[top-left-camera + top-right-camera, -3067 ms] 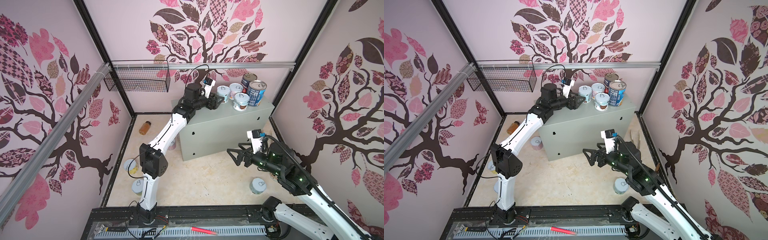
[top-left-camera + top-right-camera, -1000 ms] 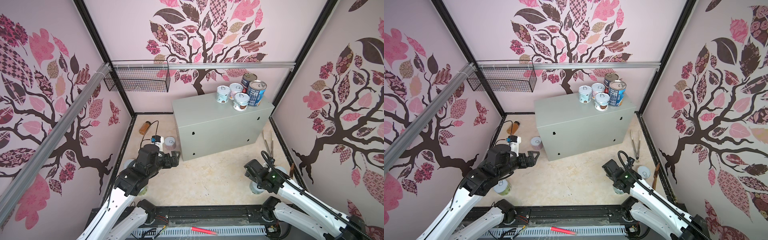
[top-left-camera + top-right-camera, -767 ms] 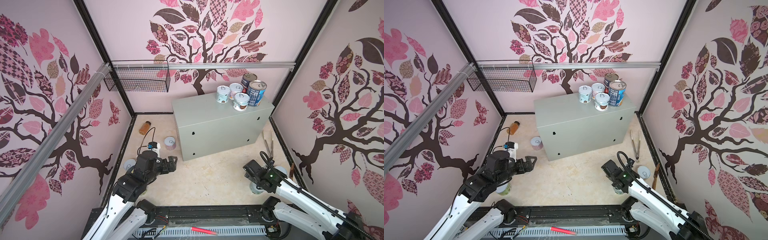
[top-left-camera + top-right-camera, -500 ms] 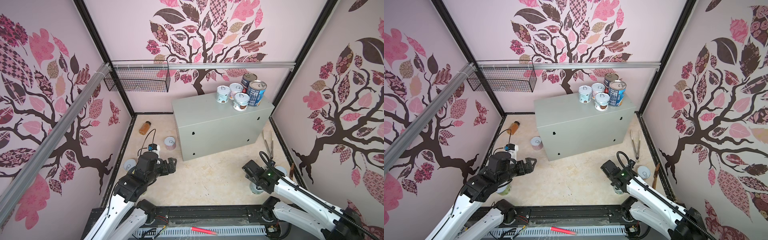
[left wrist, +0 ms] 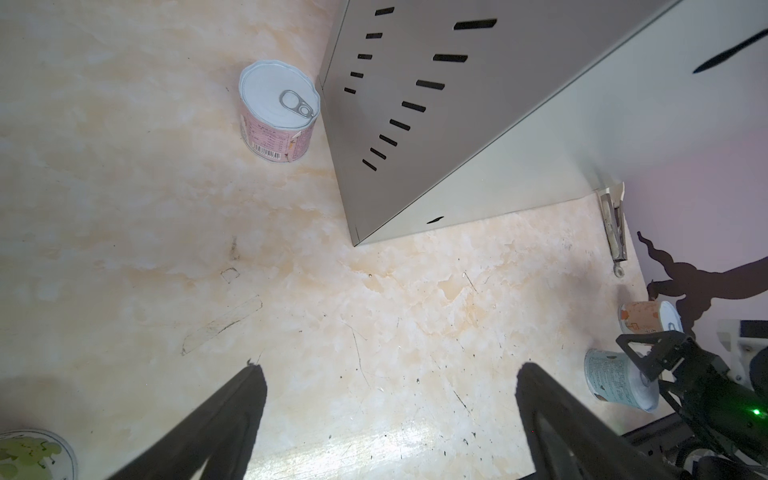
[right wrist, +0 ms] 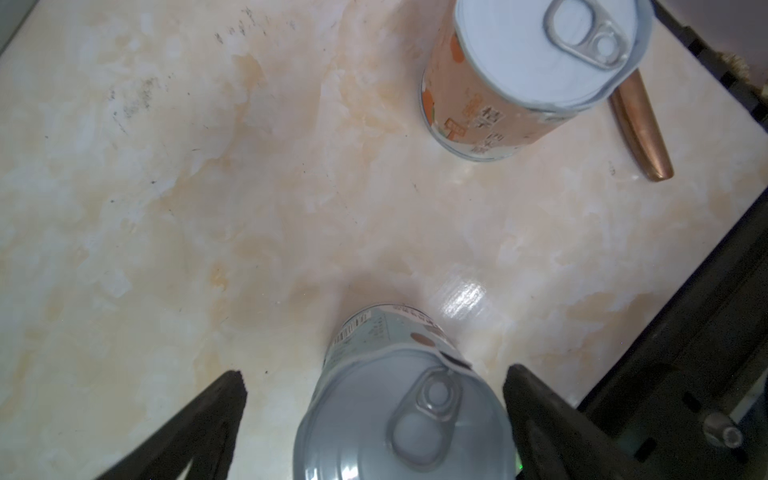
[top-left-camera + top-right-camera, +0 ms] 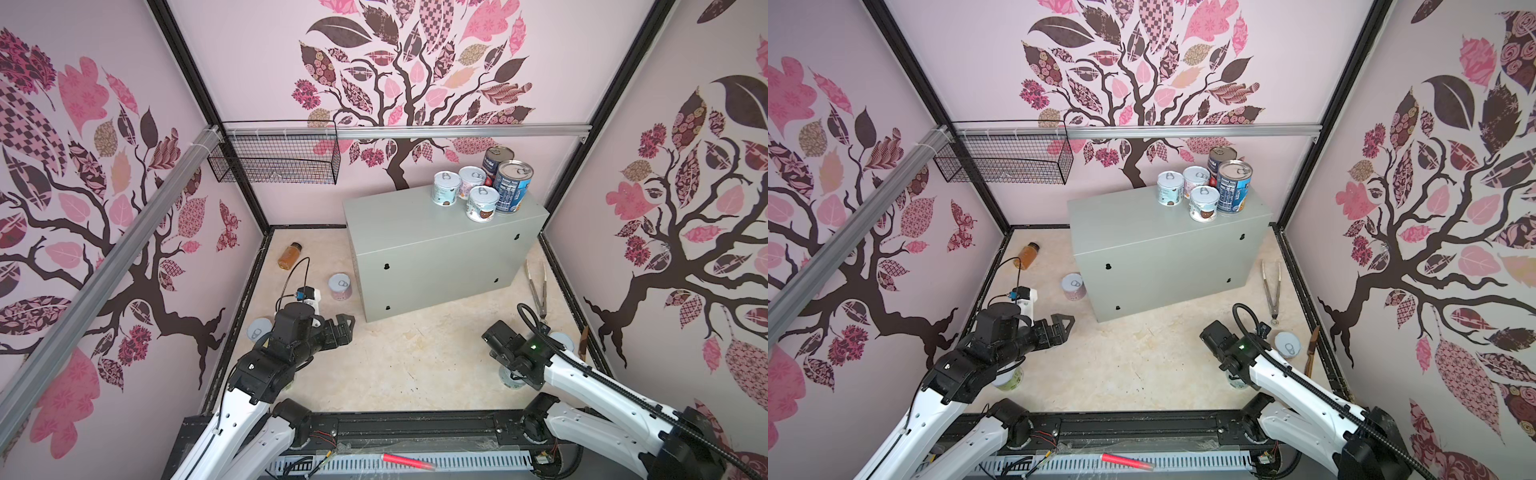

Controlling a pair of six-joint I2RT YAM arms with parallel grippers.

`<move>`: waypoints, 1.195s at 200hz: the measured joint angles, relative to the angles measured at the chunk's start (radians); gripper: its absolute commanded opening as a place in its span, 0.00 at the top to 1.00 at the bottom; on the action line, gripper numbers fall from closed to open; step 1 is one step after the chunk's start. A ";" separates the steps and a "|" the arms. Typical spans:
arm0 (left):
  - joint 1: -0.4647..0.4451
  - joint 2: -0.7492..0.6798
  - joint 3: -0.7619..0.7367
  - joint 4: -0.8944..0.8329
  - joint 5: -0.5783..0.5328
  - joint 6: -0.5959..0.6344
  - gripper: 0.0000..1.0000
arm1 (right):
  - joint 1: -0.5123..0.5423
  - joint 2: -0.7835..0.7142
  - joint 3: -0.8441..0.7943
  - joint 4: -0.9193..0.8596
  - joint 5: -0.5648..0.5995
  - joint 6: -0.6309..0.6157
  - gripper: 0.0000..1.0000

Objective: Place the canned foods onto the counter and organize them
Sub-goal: 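Close the right gripper around the pale blue-green can and lift it, then carry the held can away from the table edge with the right gripper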

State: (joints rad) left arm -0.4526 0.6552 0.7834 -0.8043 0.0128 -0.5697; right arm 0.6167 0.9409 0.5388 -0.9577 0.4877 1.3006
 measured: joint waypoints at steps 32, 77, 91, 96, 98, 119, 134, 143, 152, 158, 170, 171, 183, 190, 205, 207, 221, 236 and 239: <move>0.001 0.000 0.000 0.003 0.001 0.001 0.02 | 0.000 0.004 -0.021 0.066 -0.048 -0.032 0.00; 0.001 -0.005 0.000 0.003 0.000 0.001 0.02 | 0.000 0.052 -0.021 0.196 -0.129 -0.135 0.00; 0.001 -0.006 0.000 0.003 0.000 0.001 0.02 | 0.000 0.077 -0.021 0.242 -0.157 -0.174 0.00; 0.001 -0.006 0.000 0.003 -0.001 0.001 0.02 | 0.000 0.086 -0.021 0.259 -0.168 -0.186 0.00; 0.001 -0.007 0.000 0.003 -0.001 0.001 0.02 | 0.000 0.091 -0.021 0.266 -0.172 -0.193 0.00; 0.001 -0.007 0.000 0.003 -0.002 0.001 0.02 | 0.002 0.139 -0.021 0.335 -0.215 -0.245 0.00; 0.001 -0.007 0.000 0.003 -0.004 0.001 0.02 | 0.013 0.172 -0.021 0.379 -0.237 -0.275 0.00; 0.001 -0.007 0.000 0.003 -0.005 0.001 0.02 | 0.027 0.193 -0.018 0.402 -0.246 -0.293 0.00; 0.001 -0.007 0.000 0.003 -0.007 0.001 0.02 | 0.046 0.217 -0.011 0.418 -0.250 -0.308 0.00; 0.001 -0.007 0.000 0.003 -0.008 0.001 0.02 | 0.060 0.235 -0.002 0.426 -0.253 -0.317 0.00; 0.001 -0.007 0.000 0.003 -0.009 0.001 0.02 | 0.093 0.275 0.025 0.446 -0.257 -0.339 0.00; 0.001 -0.007 0.000 0.003 -0.009 0.001 0.02 | 0.097 0.280 0.028 0.449 -0.258 -0.341 0.00; 0.001 -0.008 0.000 0.003 -0.010 0.001 0.02 | 0.128 0.318 0.056 0.476 -0.266 -0.362 0.00; 0.001 -0.008 0.000 0.003 -0.010 0.001 0.02 | 0.142 0.337 0.069 0.494 -0.272 -0.377 0.00; 0.001 -0.010 0.000 0.003 -0.011 0.001 0.02 | 0.160 0.362 0.085 0.533 -0.285 -0.404 0.00; 0.001 -0.010 0.000 0.003 -0.011 0.001 0.02 | 0.162 0.364 0.085 0.539 -0.287 -0.407 0.00; 0.002 -0.011 0.000 0.003 -0.012 0.001 0.02 | 0.169 0.365 0.083 0.571 -0.307 -0.439 0.00; 0.002 -0.011 0.000 0.003 -0.012 0.001 0.02 | 0.169 0.361 0.063 0.627 -0.331 -0.480 0.00; 0.002 -0.011 0.000 0.003 -0.012 0.001 0.02 | 0.169 0.359 0.057 0.639 -0.335 -0.487 0.00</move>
State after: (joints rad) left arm -0.4511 0.6437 0.7830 -0.8017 0.0006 -0.5686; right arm 0.7856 1.2999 0.5957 -0.3187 0.1528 0.8139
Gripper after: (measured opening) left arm 0.977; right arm 0.998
